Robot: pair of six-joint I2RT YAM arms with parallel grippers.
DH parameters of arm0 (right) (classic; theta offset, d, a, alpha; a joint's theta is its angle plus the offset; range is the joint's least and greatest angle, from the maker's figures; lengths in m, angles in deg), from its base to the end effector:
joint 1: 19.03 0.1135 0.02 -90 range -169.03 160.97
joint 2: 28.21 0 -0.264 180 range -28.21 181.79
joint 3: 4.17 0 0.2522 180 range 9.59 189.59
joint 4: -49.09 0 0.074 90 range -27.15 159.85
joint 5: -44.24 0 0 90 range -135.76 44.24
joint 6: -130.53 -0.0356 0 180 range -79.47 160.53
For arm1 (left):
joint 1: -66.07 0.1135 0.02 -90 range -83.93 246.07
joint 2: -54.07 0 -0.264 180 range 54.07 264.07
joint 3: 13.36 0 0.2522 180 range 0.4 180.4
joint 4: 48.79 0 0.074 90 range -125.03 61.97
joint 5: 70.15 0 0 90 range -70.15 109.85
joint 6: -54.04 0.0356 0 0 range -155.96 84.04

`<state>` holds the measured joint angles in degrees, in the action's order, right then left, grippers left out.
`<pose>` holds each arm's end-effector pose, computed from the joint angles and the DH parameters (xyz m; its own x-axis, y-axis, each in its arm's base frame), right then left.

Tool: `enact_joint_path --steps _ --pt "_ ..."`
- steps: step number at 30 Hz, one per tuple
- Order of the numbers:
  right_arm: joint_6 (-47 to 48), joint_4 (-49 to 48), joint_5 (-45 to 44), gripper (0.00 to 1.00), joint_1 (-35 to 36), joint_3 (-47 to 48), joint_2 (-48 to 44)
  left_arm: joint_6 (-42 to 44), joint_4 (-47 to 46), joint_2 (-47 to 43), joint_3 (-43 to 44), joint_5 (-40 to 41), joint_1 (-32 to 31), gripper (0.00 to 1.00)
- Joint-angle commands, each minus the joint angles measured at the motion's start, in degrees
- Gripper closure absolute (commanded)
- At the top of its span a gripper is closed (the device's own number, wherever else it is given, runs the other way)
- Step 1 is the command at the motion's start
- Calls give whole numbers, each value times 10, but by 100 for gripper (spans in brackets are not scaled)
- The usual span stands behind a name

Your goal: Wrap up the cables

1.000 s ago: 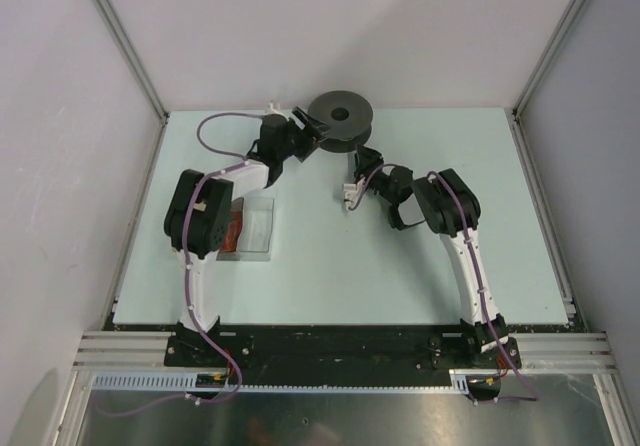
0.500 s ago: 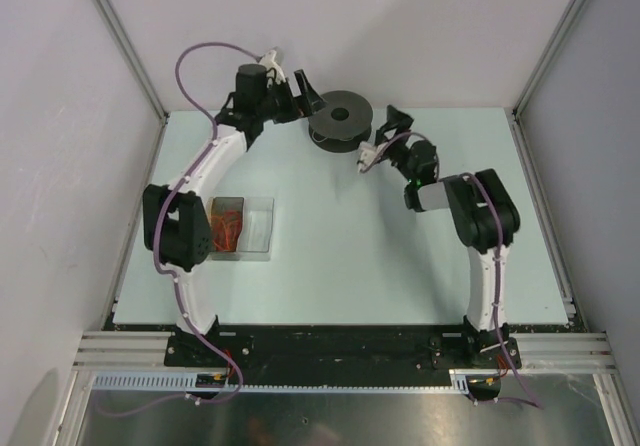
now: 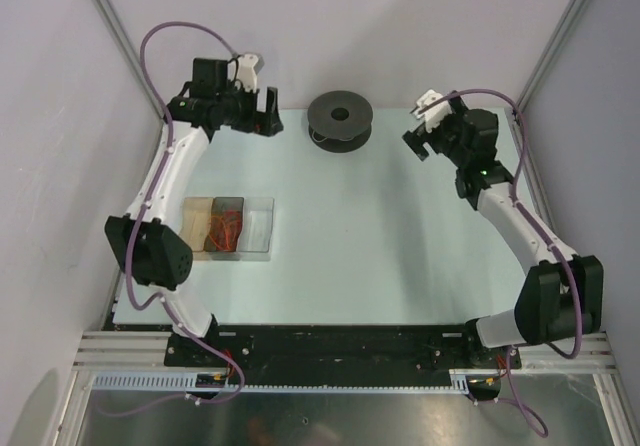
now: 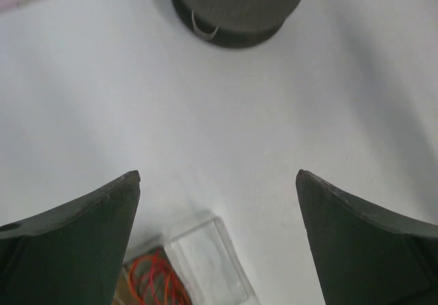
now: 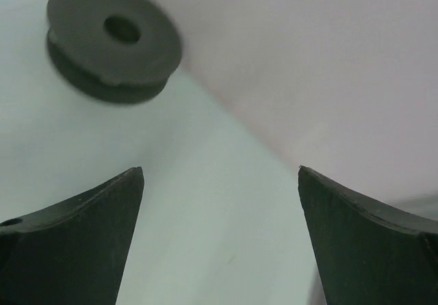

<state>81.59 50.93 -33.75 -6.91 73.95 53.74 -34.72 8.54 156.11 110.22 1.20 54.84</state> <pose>0.3338 0.0792 0.3473 0.1950 -0.6152 -0.7638 -0.3709 0.6747 -0.6381 0.3872 -0.0885 0.4013 -0.5640 0.1329 -0.8150 0.4513 0.8762 -0.1694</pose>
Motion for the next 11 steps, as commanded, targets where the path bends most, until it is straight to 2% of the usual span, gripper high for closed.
enact_joint_path --steps 1,6,11 --pt "-213 236 16 1 -52 -2 -33 54 39 -55 -79 49 4 0" --pt "-275 248 -14 1 -64 -28 -76 46 -1 -95 -159 56 4 1" --pt "-300 237 -26 1 -64 -34 -106 34 -37 -140 -196 55 2 0"
